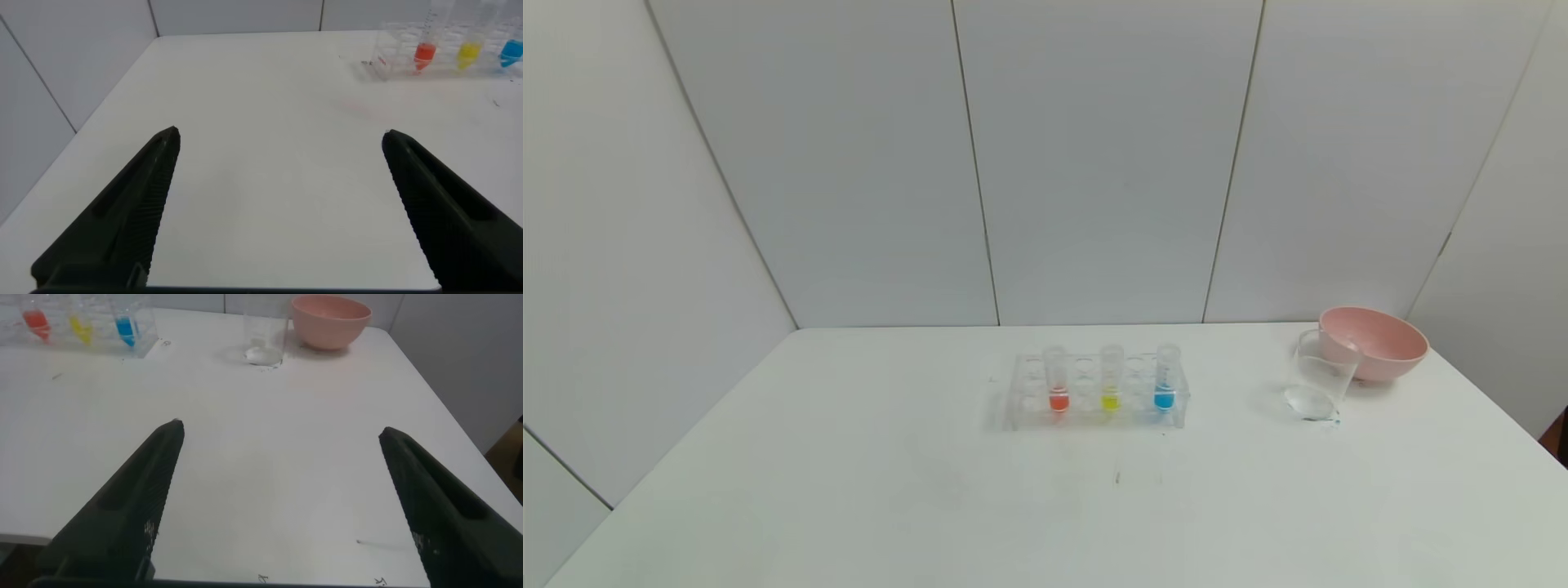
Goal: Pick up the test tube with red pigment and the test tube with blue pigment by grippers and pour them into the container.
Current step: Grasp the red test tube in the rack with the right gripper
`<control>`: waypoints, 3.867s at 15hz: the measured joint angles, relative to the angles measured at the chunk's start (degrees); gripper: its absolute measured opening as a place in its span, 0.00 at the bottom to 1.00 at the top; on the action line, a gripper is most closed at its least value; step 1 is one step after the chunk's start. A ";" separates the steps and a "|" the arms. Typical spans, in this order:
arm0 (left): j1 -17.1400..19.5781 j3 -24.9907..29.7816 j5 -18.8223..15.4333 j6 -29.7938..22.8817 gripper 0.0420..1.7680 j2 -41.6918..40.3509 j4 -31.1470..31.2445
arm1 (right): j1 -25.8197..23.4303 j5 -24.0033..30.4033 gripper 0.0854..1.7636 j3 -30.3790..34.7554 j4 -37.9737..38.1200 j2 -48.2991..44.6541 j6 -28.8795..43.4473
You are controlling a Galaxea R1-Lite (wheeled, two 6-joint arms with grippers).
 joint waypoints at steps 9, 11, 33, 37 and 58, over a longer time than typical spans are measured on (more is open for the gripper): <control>0.00 0.00 0.00 0.00 1.00 0.00 0.00 | 0.00 4.13 0.97 -6.17 -1.32 2.38 1.26; 0.00 0.00 0.00 0.00 1.00 0.00 -0.02 | -0.13 4.82 0.97 -9.40 -5.75 7.67 2.27; 0.00 0.00 0.00 0.00 1.00 0.00 -0.02 | 53.99 -35.35 0.97 -20.72 -76.65 103.77 8.42; 0.00 0.00 0.00 0.00 1.00 0.00 0.00 | 58.58 -38.40 0.97 -24.64 -77.80 109.78 9.16; 0.00 0.00 0.00 0.00 1.00 0.00 0.00 | 48.86 -28.92 0.97 -71.55 -63.22 136.77 3.72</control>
